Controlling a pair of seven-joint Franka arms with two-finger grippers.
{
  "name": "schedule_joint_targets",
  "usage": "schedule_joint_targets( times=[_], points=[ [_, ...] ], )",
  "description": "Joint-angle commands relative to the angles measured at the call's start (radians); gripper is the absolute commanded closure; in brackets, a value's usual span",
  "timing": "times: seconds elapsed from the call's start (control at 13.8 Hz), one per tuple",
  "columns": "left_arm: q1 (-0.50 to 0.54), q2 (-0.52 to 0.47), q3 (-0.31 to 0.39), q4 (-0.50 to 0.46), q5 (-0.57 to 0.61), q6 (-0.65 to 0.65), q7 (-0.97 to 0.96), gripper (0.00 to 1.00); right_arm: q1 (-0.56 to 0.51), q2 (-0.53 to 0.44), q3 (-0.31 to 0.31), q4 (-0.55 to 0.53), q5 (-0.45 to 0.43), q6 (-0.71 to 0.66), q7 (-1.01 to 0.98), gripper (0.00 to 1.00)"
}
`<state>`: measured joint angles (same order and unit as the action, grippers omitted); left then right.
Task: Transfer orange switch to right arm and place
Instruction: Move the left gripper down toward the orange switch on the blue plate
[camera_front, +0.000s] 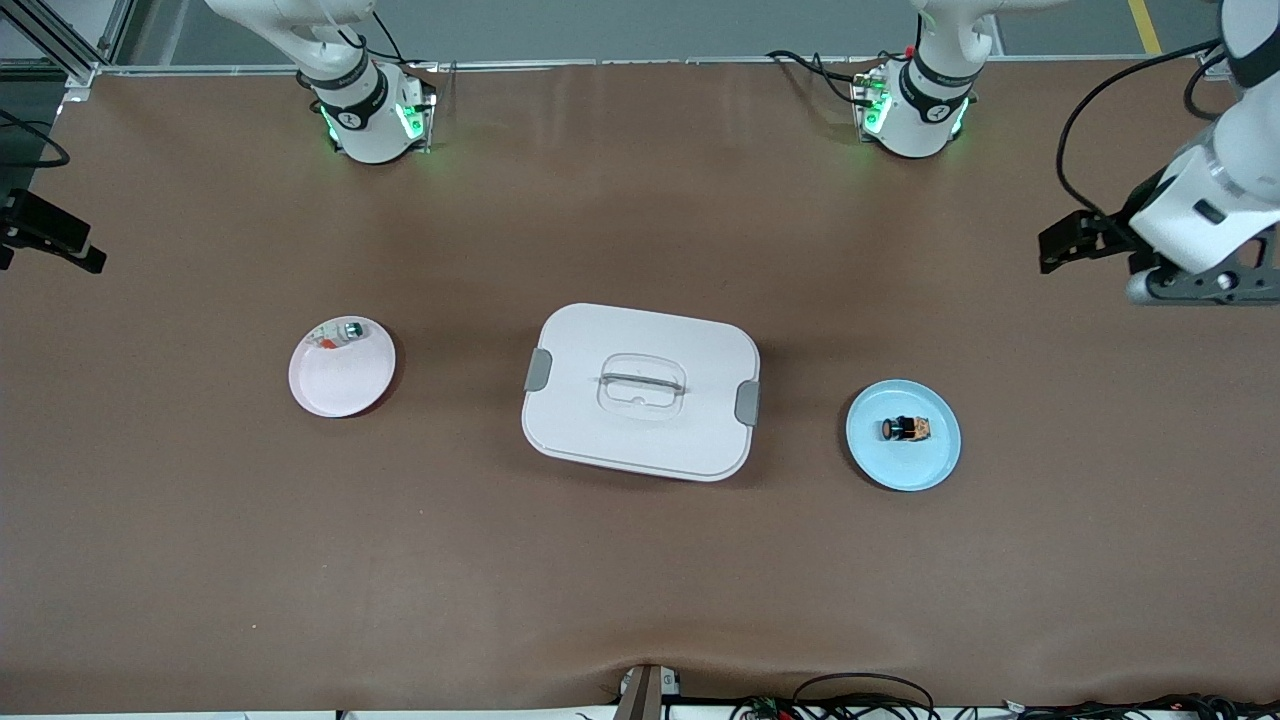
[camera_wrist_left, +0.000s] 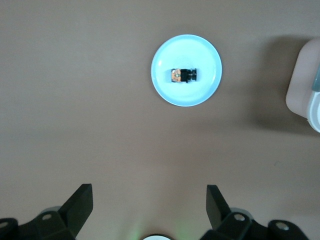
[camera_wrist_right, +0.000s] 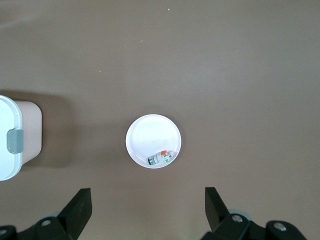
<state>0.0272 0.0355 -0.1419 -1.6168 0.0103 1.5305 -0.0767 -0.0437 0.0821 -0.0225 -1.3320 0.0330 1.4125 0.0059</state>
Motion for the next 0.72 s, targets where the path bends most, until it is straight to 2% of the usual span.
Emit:
schedule_joint_targets(
  times=[0.0,0.29,0.51,0.65],
  points=[
    [0.003,0.072,-0.008,0.029,-0.030,0.017,-0.009,0.00,-0.027,-0.022,0.015,-0.022,0.016,-0.003,-0.010,0.00],
    [0.002,0.138,-0.010,0.020,-0.029,0.083,-0.012,0.00,-0.027,-0.022,0.015,-0.022,0.016,-0.003,-0.010,0.00],
    [-0.003,0.191,-0.010,-0.004,-0.029,0.180,-0.014,0.00,-0.027,-0.022,0.015,-0.022,0.016,-0.003,-0.010,0.00],
    [-0.010,0.205,-0.010,-0.061,-0.029,0.296,-0.014,0.00,-0.027,-0.022,0.015,-0.022,0.016,-0.003,-0.010,0.00]
  ],
)
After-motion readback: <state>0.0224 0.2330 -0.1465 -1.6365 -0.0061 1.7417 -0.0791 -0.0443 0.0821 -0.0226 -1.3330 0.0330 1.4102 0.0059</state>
